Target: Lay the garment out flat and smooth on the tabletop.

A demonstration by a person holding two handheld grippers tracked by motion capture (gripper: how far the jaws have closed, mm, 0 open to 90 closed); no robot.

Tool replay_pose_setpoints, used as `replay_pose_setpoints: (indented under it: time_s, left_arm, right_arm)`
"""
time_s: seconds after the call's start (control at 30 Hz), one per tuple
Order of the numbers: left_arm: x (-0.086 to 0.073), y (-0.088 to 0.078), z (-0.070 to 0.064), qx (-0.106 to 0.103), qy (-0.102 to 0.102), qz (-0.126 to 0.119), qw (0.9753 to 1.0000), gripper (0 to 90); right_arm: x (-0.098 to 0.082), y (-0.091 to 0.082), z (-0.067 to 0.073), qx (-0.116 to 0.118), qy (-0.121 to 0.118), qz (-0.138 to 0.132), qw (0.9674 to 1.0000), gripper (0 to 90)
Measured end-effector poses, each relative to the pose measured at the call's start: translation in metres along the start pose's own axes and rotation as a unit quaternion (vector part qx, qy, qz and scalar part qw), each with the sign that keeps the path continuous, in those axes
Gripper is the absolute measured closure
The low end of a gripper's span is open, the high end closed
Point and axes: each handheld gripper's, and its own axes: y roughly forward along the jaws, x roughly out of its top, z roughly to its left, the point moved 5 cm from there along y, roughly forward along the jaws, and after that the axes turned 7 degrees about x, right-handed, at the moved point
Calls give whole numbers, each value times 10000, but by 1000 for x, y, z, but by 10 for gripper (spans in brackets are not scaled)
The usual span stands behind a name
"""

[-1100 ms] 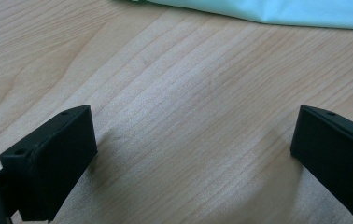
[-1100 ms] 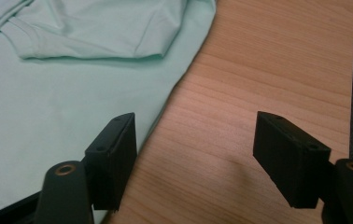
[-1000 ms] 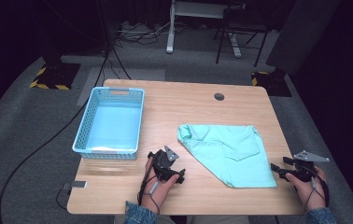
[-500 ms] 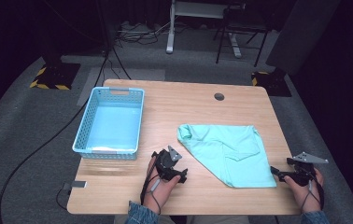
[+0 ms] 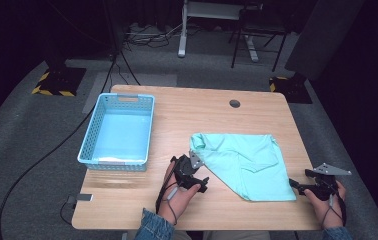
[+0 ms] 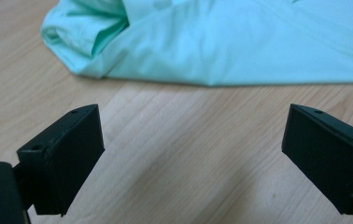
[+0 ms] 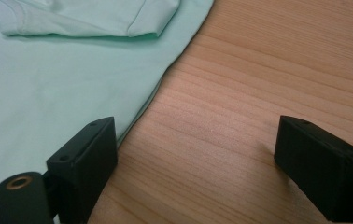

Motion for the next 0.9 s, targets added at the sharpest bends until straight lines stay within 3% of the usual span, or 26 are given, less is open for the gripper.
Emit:
replay_pose_setpoints:
  time_s: [0.43,0.9]
  left_arm:
    - [35,1,-13,-113,336,-212,9991,73]
    - [63,4,-15,-217,336,-415,9983,81]
  right_arm:
    - [1,1,-1,-45,41,-9,10000,136]
    - [1,0,-1,-47,42,-18,10000,143]
